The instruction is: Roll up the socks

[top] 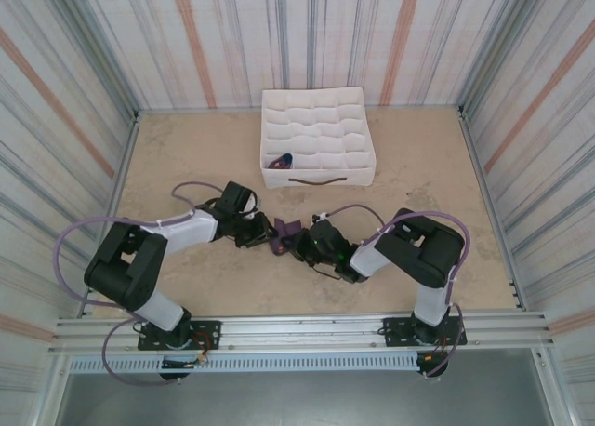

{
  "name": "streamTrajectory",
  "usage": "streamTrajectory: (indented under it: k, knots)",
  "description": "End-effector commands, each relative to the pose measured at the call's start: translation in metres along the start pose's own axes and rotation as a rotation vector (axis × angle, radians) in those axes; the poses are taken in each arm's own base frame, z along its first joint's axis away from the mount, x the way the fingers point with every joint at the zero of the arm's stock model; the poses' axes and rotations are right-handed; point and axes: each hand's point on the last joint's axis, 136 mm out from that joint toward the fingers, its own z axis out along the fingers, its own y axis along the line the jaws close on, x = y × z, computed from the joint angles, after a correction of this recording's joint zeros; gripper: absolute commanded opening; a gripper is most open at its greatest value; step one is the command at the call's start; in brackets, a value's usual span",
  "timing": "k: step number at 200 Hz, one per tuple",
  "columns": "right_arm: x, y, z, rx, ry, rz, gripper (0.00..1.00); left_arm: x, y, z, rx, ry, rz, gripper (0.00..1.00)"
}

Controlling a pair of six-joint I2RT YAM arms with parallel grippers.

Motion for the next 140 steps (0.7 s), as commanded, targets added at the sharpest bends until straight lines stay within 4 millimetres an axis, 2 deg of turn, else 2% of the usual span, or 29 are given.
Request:
streamTrajectory:
  k: [1,16,35,57,79,99,124,140]
  knots:
    - [0.005,-0.101,-0.020,0.428,0.035,-0.092,0.04,-0.007,0.007,0.007,-0.056,-0.001,0.007,0.23]
    - [0.001,-0.080,-0.022,0.449,0.040,-0.221,0.09,-0.006,0.010,0.008,-0.083,0.013,0.005,0.09]
    - [-0.003,-0.048,-0.026,0.459,0.038,-0.421,0.19,-0.006,0.014,0.005,-0.118,0.023,-0.004,0.00]
    - [-0.005,-0.013,-0.028,0.447,0.038,-0.608,0.35,-0.005,0.025,-0.003,-0.179,0.040,-0.024,0.00]
    - [0.003,0.016,-0.022,0.423,0.048,-0.793,0.46,-0.005,0.035,-0.013,-0.225,0.052,-0.040,0.00]
    - [0.014,0.040,-0.015,0.410,0.037,-0.959,0.52,-0.003,0.046,-0.024,-0.277,0.052,-0.056,0.00]
    - [0.037,0.067,-0.001,0.337,0.025,-1.109,0.53,0.001,0.053,-0.030,-0.277,0.057,-0.090,0.00]
    - [0.047,0.074,0.007,0.302,0.016,-1.155,0.54,0.003,0.055,-0.033,-0.276,0.066,-0.096,0.00]
